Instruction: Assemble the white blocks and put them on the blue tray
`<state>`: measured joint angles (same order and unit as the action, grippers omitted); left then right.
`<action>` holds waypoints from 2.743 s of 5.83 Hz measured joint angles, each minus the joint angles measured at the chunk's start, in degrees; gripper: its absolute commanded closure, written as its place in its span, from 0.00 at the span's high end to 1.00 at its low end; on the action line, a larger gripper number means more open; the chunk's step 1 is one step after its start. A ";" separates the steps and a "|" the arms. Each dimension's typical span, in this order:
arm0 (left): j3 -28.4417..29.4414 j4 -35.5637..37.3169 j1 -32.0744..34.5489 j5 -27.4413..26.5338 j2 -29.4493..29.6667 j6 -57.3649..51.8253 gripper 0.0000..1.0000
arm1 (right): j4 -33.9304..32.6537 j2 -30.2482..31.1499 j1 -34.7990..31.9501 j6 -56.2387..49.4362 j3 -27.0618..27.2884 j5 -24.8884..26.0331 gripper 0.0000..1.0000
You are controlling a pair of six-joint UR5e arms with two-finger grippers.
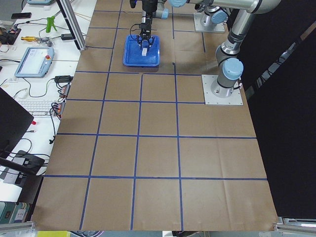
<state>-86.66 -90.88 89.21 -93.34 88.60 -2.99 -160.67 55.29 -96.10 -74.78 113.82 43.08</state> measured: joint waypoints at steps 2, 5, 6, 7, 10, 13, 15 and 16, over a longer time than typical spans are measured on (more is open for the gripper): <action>0.00 0.00 0.00 0.00 -0.01 0.00 0.99 | -0.02 -0.01 0.03 0.13 -0.10 -0.09 0.82; 0.00 0.00 0.00 0.00 0.00 0.00 0.99 | -0.10 0.02 0.04 0.66 -1.93 0.33 0.99; 0.00 0.00 0.00 0.00 0.00 0.00 0.99 | -0.07 0.27 0.04 2.88 -2.79 0.42 1.00; 0.00 0.00 0.00 0.00 0.00 0.00 0.99 | 0.11 0.70 0.07 6.77 -4.48 0.68 1.00; 0.00 0.00 0.00 0.00 0.00 0.00 0.99 | 6.37 5.45 0.64 13.08 -7.91 6.54 1.00; 0.00 0.02 0.00 0.03 -0.08 0.00 0.99 | 26.00 15.25 2.25 17.10 -9.15 19.72 1.00; 0.00 0.05 0.00 0.02 -0.08 0.00 0.99 | 39.87 21.45 4.71 23.36 -10.02 30.41 1.00; 0.00 0.04 0.00 0.03 -0.09 0.00 0.99 | 45.09 22.73 5.53 29.15 -12.38 35.58 1.00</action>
<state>-86.66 -90.84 89.21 -93.31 88.51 -2.99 -115.58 78.01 -90.57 -45.63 101.44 78.65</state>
